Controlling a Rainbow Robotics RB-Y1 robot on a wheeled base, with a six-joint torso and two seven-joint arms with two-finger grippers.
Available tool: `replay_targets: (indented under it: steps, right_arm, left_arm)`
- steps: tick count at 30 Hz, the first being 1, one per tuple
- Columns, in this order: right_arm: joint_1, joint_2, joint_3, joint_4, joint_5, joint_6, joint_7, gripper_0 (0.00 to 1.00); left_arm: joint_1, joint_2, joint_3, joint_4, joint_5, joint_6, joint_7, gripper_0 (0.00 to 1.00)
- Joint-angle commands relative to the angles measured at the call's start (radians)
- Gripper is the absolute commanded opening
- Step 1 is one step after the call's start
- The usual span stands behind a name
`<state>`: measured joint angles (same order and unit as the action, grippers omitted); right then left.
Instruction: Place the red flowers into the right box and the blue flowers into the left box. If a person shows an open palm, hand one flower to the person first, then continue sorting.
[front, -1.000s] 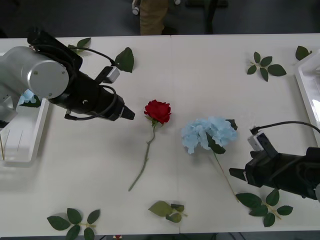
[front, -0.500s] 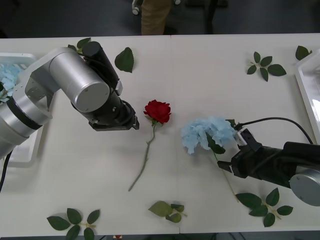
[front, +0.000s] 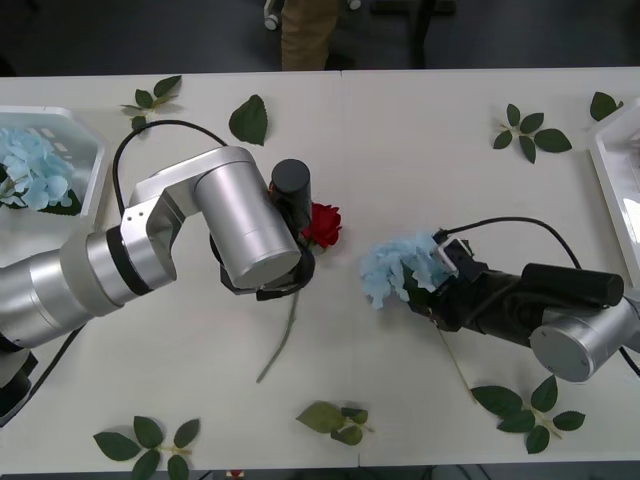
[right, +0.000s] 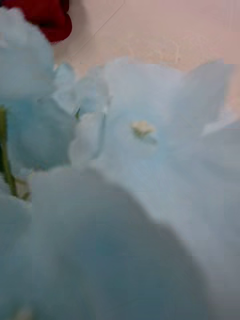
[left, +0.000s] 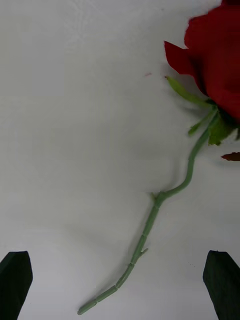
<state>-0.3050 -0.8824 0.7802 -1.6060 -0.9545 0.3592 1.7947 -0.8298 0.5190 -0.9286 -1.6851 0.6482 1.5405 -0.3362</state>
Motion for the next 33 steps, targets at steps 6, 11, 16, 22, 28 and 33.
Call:
replay_targets:
  steps: [6,11,16,22,28,33]
  right_arm:
    - [-0.008,0.019,0.028,0.023,0.014,-0.022,0.020,0.00]
    - [-0.008,-0.004,0.028,0.017,-0.001,-0.063,0.014,0.00]
    - [-0.008,-0.076,0.020,-0.038,-0.047,-0.109,0.000,0.00]
    - [0.003,-0.170,-0.090,-0.198,-0.230,-0.098,-0.009,0.00]
    - [0.004,-0.110,-0.272,-0.293,-0.533,-0.011,-0.005,0.00]
    - [-0.029,0.056,-0.397,-0.290,-0.716,0.058,0.081,0.00]
  left_arm:
    - [-0.103,-0.086,-0.188,0.084,-0.088,-0.066,0.082,1.00]
    - [-0.103,-0.088,-0.246,0.125,-0.114,-0.120,0.092,1.00]
    - [-0.103,-0.093,-0.280,0.145,-0.130,-0.129,0.098,1.00]
    - [-0.103,-0.093,-0.302,0.154,-0.140,-0.135,0.106,1.00]
    - [-0.103,-0.091,-0.332,0.185,-0.156,-0.152,0.106,1.00]
    - [-0.103,-0.093,-0.368,0.212,-0.174,-0.171,0.109,1.00]
